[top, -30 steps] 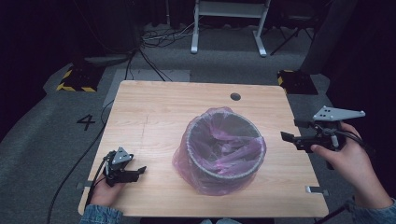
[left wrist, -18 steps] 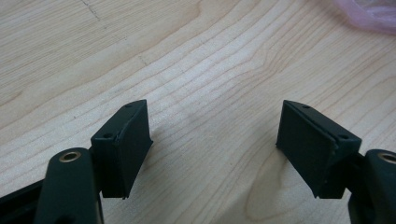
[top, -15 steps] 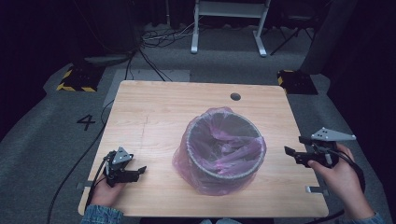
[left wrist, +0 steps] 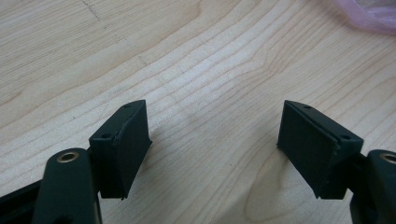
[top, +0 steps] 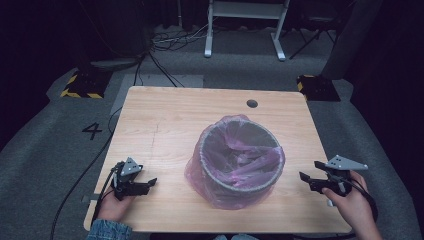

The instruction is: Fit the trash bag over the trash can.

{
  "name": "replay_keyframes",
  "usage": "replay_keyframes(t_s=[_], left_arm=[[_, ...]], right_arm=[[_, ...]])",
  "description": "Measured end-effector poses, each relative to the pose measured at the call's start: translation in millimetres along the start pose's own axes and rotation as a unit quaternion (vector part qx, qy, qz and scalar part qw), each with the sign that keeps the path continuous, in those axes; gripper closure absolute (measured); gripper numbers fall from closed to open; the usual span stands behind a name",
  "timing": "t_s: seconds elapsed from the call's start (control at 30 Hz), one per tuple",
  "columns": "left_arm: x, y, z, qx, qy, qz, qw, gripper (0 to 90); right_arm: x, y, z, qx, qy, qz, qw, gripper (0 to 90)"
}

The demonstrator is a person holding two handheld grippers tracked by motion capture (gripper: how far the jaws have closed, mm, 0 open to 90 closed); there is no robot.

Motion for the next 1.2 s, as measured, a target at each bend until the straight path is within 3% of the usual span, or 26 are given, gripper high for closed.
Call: replay_keyframes(t_s=[0.53,0.73,0.9,0.97,1.2], left_arm=[[0.2,0.1,-0.2,0.000,-0.001,0.001,1.0000,24.5],[0.1,0.2,-0.3,0.000,-0.001,0.001,1.0000,24.4],[0.1,0.2,-0.3,-0.001,-0.001,0.001,1.0000,24.3],[0.1,0.3,-0.3,-0.001,-0.001,0.001,1.0000,24.3],[0.2,0.2,-0.4,-0.001,-0.001,0.001,1.0000,24.2]], right_arm=[[-8.7,-33.6,-21.8,0.006,-0.006,-0.034,0.9994,25.3],[-1.7,-32.3,-37.3,0.000,-0.016,-0.043,0.9989,25.2],[0.2,-32.1,-51.6,0.000,-0.013,-0.056,0.9984,23.7],[-0.1,-32.0,-56.6,-0.012,-0.008,-0.058,0.9982,22.9],[5.0,-25.3,-66.9,-0.037,-0.025,-0.059,0.9973,5.9]])
Point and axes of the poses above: each handheld gripper's, and its own axes: z roughly backward along the jaws, y roughly out of its top, x roughly to its right, the point moved 3 cm from there along -z, roughly forward along the jaws, and after that the axes turned 8 degrees about -x, right-handed, at the moved point
